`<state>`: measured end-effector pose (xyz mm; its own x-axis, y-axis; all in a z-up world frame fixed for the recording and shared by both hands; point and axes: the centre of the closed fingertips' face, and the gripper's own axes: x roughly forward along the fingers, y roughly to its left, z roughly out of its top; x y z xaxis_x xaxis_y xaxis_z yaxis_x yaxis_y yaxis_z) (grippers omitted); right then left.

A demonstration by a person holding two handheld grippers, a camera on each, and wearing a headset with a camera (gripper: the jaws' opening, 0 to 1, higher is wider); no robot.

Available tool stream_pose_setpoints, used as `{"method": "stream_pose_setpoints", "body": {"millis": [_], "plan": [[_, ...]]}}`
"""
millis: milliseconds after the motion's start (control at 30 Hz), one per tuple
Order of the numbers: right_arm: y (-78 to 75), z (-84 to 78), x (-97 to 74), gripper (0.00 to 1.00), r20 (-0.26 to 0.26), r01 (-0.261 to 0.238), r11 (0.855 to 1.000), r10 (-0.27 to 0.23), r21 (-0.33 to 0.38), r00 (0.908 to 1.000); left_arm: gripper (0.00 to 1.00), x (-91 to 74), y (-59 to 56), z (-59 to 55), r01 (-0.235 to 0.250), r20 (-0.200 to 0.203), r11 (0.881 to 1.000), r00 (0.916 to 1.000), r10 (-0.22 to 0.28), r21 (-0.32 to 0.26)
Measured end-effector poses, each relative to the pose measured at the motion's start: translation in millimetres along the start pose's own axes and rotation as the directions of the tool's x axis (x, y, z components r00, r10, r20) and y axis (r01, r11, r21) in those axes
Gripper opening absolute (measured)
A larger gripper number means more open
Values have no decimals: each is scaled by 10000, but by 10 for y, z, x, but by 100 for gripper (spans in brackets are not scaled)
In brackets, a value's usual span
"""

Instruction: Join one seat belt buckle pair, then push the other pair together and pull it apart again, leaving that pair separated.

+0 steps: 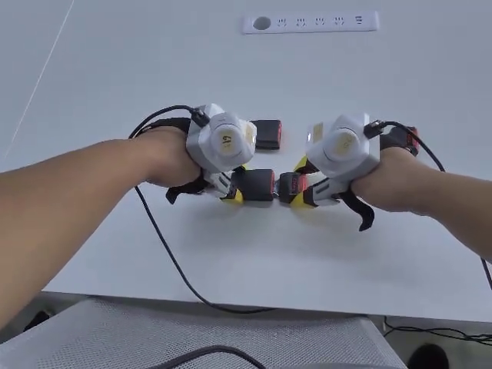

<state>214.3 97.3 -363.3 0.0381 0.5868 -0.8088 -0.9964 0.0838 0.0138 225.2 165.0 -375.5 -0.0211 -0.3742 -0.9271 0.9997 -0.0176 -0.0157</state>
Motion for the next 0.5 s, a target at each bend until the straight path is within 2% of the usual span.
{"method": "stream_pose_setpoints", "body": {"millis": [500], "plan": [[-34, -21, 17, 33, 55, -109, 9998, 108, 189, 9999, 30, 0, 0, 11, 1, -37, 10000, 10000, -1, -20]]}}
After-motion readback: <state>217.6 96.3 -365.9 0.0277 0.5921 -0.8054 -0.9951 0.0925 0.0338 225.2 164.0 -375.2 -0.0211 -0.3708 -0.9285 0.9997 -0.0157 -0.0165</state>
